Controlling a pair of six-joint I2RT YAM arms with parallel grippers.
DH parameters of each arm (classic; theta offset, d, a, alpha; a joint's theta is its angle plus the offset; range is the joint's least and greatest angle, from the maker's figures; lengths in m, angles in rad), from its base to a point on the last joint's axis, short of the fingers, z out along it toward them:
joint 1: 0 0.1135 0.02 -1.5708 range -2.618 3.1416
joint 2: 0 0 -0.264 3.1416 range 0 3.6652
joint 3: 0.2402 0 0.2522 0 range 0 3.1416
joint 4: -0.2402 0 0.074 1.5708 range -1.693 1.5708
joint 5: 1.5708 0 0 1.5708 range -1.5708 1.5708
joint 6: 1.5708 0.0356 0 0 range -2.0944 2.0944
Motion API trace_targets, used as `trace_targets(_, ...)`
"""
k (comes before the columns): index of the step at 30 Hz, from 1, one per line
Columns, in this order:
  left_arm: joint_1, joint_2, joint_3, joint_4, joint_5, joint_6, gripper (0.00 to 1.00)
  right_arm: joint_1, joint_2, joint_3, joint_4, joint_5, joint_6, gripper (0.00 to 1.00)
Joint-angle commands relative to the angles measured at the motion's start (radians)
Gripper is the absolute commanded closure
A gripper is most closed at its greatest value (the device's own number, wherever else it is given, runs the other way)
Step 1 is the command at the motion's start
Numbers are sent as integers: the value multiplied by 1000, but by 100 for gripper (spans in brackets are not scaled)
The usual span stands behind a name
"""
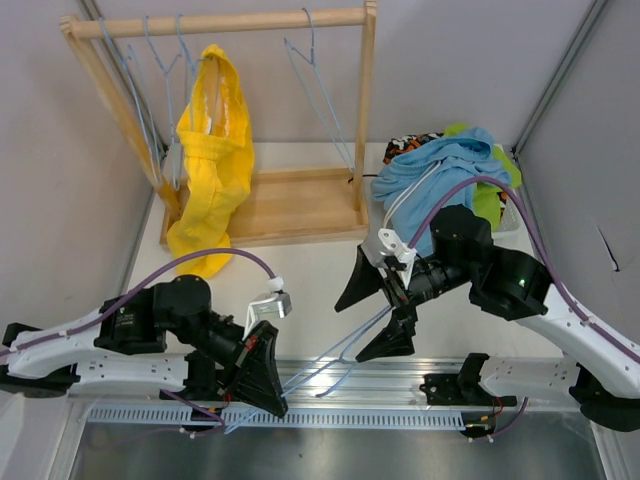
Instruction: Remove the shorts from the hanger
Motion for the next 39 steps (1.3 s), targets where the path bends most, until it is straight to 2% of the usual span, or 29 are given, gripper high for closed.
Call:
trace_targets(1,-2,-23,48,58,12,14,98,8,-27,-9,3,33,-42,1)
trace_targets(2,-2,-26,54,58,2,13,98,6,-27,-10,2,30,-45,2)
trace_targets(4,-2,-33,65,35,-13,19,98,5,-24,-10,-3,22,-55,17)
trace_targets(5,-2,-38,69,31,-27,19,98,8,-23,-10,-10,11,-68,61)
trace_targets(6,-2,-41,74,28,-34,19,98,8,-21,-7,-17,10,-75,86)
trace_targets(7,-2,-44,77,22,-40,19,98,6,-20,-10,-17,13,-75,100)
trace_targets(15,-2,-66,150,-95,-203,29,94,5,-75,-55,69,8,-44,100)
trace_targets(17,-2,-53,215,-187,-347,39,69,2,-95,-56,86,11,-30,100)
trace_targets(18,-2,-35,240,-286,-399,43,46,-3,-99,-53,89,21,-26,100)
trace_targets(19,-2,-24,317,-345,-527,40,5,-6,-106,-50,89,30,-24,100)
trace_targets(20,-2,-12,341,-407,-595,33,1,-12,-112,-48,88,39,-18,100)
trace_targets(21,-2,5,364,-501,-651,19,1,-21,-116,-33,80,51,-21,100)
trace_targets(22,-2,11,413,-538,-753,13,1,-26,-116,-22,51,82,-26,100)
trace_targets(24,-2,8,433,-613,-844,-9,1,-35,-115,23,14,148,-30,100)
trace_targets(27,0,5,503,-699,-1034,-32,1,-38,-110,88,-41,481,-13,100)
trace_targets(28,-2,11,510,-718,-1080,-40,1,-40,-109,99,-37,704,-3,100)
trace_targets(29,-2,14,517,-745,-1167,-44,1,-44,-104,112,-35,799,8,100)
trace_targets(31,-2,32,511,-758,-1241,-43,1,-55,-81,154,-11,1018,10,100)
trace_targets(34,-2,89,505,-790,-1390,-44,1,-73,-35,218,57,1253,19,100)
trace_targets(35,-2,105,519,-801,-1451,-44,1,-78,-17,238,72,1293,19,100)
trace_targets(39,-2,137,565,-778,-1537,-6,1,-92,115,404,95,1393,-28,100)
